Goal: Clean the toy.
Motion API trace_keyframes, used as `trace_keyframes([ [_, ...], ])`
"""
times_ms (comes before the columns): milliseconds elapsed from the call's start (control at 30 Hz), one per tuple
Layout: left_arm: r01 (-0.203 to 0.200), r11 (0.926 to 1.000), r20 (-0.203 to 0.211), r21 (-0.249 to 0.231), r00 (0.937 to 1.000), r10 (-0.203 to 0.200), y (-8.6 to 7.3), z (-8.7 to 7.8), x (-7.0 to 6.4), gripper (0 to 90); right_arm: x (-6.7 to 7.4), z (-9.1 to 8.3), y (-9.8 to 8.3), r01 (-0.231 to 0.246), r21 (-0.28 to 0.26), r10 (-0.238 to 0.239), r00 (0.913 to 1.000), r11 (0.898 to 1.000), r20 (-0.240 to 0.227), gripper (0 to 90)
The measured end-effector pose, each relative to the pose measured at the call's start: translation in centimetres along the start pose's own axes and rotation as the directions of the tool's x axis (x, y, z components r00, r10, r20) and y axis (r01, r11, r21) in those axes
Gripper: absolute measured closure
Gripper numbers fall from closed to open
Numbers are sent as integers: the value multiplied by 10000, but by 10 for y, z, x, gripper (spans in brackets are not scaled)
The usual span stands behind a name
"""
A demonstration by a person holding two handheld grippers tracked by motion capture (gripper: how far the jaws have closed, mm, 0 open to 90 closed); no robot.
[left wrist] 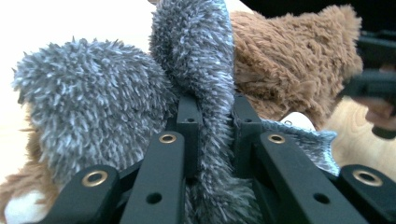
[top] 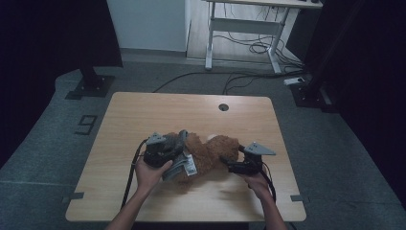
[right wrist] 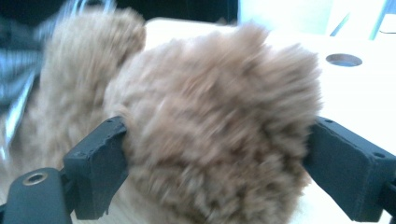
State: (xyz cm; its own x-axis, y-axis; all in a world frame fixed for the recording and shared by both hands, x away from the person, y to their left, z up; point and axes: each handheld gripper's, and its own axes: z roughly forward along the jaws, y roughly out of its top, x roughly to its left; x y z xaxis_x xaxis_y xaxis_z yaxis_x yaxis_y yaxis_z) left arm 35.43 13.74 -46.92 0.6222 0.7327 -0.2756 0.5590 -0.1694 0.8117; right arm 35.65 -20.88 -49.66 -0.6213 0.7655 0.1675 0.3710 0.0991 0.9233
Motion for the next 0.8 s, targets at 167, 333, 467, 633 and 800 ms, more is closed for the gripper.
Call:
trace_keyframes([
  [167,-116,9999,125,-60,9999,117,-6,-3,-4,775,3,7,10,176,320,-172,9998,9993,-105,56],
  [333,82,9999,593,-92,9982,-76,-13,-5,-5,775,8,32,-1,302,1755,-281,9995,9840,-144,71],
  [467,22,9999,764,-165,9971,-10,-18,-8,-8,775,13,34,-11,292,1995,-315,9995,9795,84,173],
  [633,-199,9988,625,-438,9978,226,-24,-8,-18,774,20,24,-20,960,1732,-1062,9931,9802,502,329],
  [800,-375,9969,510,-692,9979,411,-24,4,-27,778,27,19,-28,1841,1480,-2059,9672,9717,1488,382],
])
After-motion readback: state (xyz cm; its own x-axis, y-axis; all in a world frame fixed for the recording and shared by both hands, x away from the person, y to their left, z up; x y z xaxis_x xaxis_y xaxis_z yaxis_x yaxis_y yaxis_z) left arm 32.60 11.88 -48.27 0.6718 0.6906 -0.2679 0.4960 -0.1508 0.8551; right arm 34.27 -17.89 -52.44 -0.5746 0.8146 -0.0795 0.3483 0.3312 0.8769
